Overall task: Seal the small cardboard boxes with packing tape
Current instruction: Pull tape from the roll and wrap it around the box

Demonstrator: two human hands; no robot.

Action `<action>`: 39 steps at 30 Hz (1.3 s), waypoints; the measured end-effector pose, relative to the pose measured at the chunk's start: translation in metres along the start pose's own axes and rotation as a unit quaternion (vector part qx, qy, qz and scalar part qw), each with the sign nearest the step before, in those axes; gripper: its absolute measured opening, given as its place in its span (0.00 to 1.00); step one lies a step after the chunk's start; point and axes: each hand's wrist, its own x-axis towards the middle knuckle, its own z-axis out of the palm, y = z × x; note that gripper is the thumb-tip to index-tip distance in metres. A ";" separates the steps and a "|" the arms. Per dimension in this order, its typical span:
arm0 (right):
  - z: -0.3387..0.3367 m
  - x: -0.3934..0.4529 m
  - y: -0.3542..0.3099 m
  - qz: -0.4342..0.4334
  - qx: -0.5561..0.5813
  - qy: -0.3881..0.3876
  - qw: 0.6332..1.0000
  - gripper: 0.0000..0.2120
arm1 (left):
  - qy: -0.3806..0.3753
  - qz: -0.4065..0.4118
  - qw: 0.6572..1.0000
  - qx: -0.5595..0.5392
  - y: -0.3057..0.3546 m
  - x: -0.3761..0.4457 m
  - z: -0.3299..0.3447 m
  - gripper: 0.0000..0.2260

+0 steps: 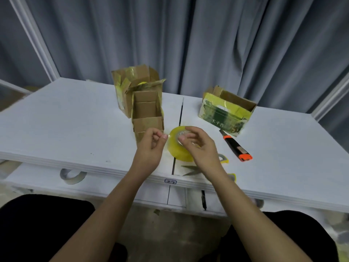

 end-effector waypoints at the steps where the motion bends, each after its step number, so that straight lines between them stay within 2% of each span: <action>1: 0.011 0.000 -0.001 -0.003 0.041 0.039 0.998 0.11 | 0.006 -0.003 1.000 -0.006 0.001 0.000 -0.001 0.07; 4: 0.030 0.005 -0.002 0.037 0.169 0.129 0.976 0.04 | 0.020 -0.015 1.000 -0.016 0.003 0.000 -0.010 0.07; 6: 0.038 0.011 -0.003 0.071 0.234 0.133 0.961 0.04 | 0.023 -0.024 0.999 -0.017 0.003 0.000 -0.018 0.06; 8: 0.045 0.018 -0.006 0.083 0.244 0.117 0.959 0.03 | 0.029 -0.029 0.999 -0.007 0.002 -0.001 -0.025 0.06; 11: 0.047 0.029 -0.016 0.048 0.184 0.123 0.974 0.03 | 0.035 -0.065 0.996 -0.044 -0.001 -0.001 -0.034 0.06; 13: 0.046 0.037 -0.024 -0.017 0.084 0.111 0.990 0.03 | 0.038 -0.104 0.992 -0.058 -0.005 0.001 -0.039 0.06; 15: 0.046 0.046 -0.032 -0.076 0.021 0.081 0.994 0.06 | 0.056 -0.115 0.990 0.063 -0.013 0.005 -0.047 0.07; 17: 0.043 0.057 -0.042 -0.116 0.010 0.067 0.991 0.09 | 0.086 -0.128 0.976 0.152 -0.020 0.009 -0.060 0.09; 18: 0.042 0.063 -0.046 -0.130 0.003 0.053 0.990 0.10 | 0.097 -0.119 0.975 0.162 -0.021 0.012 -0.067 0.09; 20: 0.040 0.075 -0.051 -0.139 -0.035 0.012 0.990 0.10 | 0.097 -0.042 0.978 0.179 -0.019 0.022 -0.079 0.05; 21: 0.040 0.080 -0.052 -0.136 -0.058 -0.012 0.989 0.09 | 0.080 -0.001 0.978 0.194 -0.016 0.029 -0.083 0.03; 22: 0.041 0.085 -0.051 -0.130 -0.077 -0.037 0.988 0.09 | 0.052 0.032 0.975 0.214 -0.012 0.037 -0.086 0.06; 24: 0.045 0.091 -0.046 -0.118 -0.100 -0.084 0.984 0.09 | -0.033 0.067 0.963 0.261 -0.004 0.056 -0.088 0.18; 26: 0.048 0.094 -0.038 -0.109 -0.110 -0.108 0.982 0.09 | -0.115 0.064 0.940 0.314 0.000 0.074 -0.088 0.24; 29: 0.052 0.101 -0.027 -0.108 -0.124 -0.134 0.977 0.09 | -0.194 0.059 0.902 0.382 -0.001 0.095 -0.087 0.23; 34: 0.055 0.114 -0.019 -0.111 -0.144 -0.136 0.974 0.08 | -0.279 0.052 0.861 0.422 -0.004 0.111 -0.088 0.26; 39: 0.058 0.122 -0.015 -0.121 -0.147 -0.147 0.971 0.10 | -0.283 0.059 0.873 0.392 -0.008 0.115 -0.085 0.23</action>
